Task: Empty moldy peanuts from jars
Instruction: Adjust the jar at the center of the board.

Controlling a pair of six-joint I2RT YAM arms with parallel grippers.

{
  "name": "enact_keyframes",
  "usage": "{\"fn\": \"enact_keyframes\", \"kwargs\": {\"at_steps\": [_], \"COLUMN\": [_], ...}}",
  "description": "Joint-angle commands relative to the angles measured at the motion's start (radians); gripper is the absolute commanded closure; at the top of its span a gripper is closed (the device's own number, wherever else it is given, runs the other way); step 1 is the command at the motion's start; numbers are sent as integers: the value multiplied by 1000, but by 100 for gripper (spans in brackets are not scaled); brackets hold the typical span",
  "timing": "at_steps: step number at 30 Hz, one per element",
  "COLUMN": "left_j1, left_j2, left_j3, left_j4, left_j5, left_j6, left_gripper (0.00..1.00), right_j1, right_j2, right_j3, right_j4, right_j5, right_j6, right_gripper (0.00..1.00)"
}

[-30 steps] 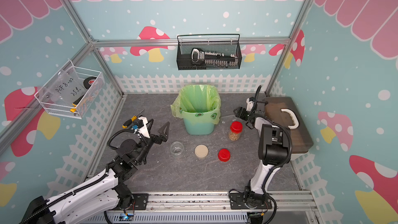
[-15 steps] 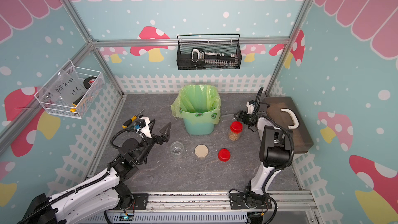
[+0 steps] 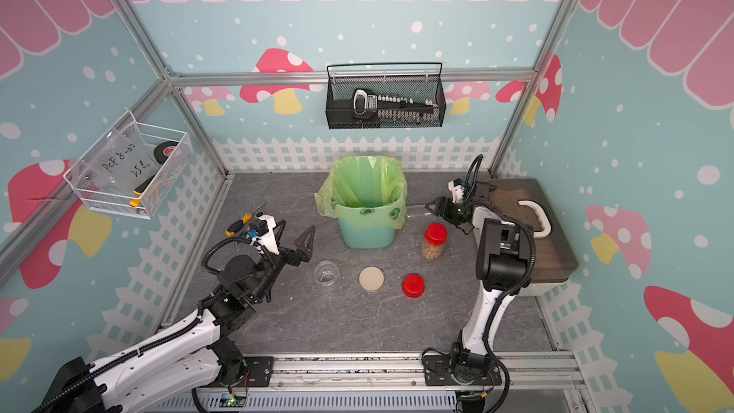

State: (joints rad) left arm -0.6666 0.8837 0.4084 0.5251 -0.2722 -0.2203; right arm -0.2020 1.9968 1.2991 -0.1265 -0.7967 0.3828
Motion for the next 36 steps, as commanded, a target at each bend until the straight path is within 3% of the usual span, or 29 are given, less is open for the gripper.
{"fn": "enact_keyframes", "kwargs": {"at_steps": [1, 9, 27, 31, 36], "left_j1": [7, 7, 18, 23, 25], "left_j2": [-17, -40, -69, -69, -66], "left_j3": [14, 7, -3, -5, -5], "left_j4": [14, 7, -6, -3, 1], "left_j5": [12, 4, -1, 3, 8], "left_j6": [-1, 1, 4, 1, -4], "left_gripper": [1, 1, 1, 1, 1], "right_j1": [5, 13, 38, 40, 42], "right_j2": [35, 36, 78, 52, -8], "right_j3": [29, 9, 20, 18, 55], "right_j4": [-7, 40, 192, 182, 26], "right_j5": [-65, -120, -218, -188, -85], "right_j6": [9, 36, 148, 141, 40], "right_gripper": [33, 35, 72, 81, 91]}}
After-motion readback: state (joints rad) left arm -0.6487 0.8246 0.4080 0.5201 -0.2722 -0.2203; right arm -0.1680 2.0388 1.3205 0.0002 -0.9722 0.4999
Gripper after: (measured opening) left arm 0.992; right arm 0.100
